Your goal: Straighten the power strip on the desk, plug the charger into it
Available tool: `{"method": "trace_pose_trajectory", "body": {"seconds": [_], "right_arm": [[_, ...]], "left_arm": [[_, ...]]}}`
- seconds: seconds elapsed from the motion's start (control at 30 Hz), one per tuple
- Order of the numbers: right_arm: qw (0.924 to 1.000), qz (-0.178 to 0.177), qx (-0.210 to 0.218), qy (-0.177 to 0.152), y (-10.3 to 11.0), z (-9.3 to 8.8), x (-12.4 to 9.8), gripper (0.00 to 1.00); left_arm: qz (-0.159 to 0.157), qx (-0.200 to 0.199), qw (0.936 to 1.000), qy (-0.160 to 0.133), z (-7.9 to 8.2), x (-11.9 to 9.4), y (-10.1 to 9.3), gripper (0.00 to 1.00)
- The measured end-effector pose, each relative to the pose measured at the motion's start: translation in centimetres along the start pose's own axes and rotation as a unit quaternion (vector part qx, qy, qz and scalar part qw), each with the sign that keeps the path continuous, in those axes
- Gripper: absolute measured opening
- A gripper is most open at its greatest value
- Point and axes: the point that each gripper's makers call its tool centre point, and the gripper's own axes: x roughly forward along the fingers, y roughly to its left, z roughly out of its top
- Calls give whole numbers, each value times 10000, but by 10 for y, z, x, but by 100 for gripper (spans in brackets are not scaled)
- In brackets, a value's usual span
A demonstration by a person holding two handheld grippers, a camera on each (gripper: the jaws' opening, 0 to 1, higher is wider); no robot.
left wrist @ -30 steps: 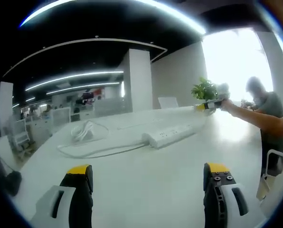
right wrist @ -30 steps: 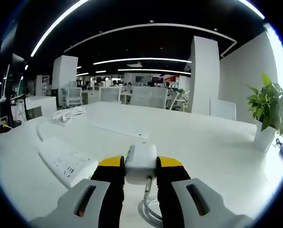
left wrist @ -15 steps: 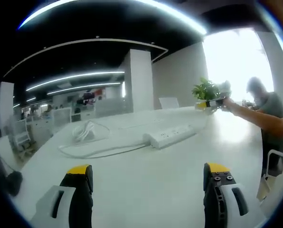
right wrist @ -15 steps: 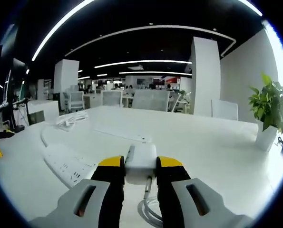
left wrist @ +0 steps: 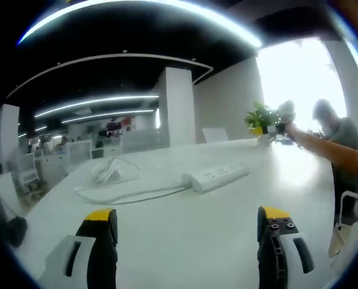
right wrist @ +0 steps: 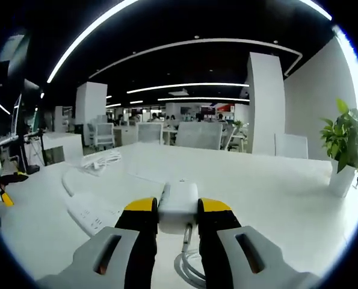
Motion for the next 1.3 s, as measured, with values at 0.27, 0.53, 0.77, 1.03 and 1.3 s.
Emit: {"method": "trace_pose_trajectory", "body": {"seconds": [0.27, 0.53, 0.77, 1.03, 1.3], "right_arm": [[9999, 150, -77, 23, 9, 5, 1, 24], [9995, 268, -155, 72, 19, 5, -2, 24], [9990, 365, -263, 87, 29, 10, -2, 24], [9980, 466, -383, 204, 35, 9, 1, 24], [9970, 543, -495, 225, 44, 11, 2, 24]], "left_arm": [[-75, 57, 9999, 82, -6, -1, -5, 99], [-108, -59, 9999, 89, -9, 0, -6, 99], [-102, -92, 9999, 74, -9, 0, -6, 99], [-90, -113, 9999, 60, -9, -2, -5, 99], [-79, -114, 9999, 57, -9, -2, -4, 99]]}}
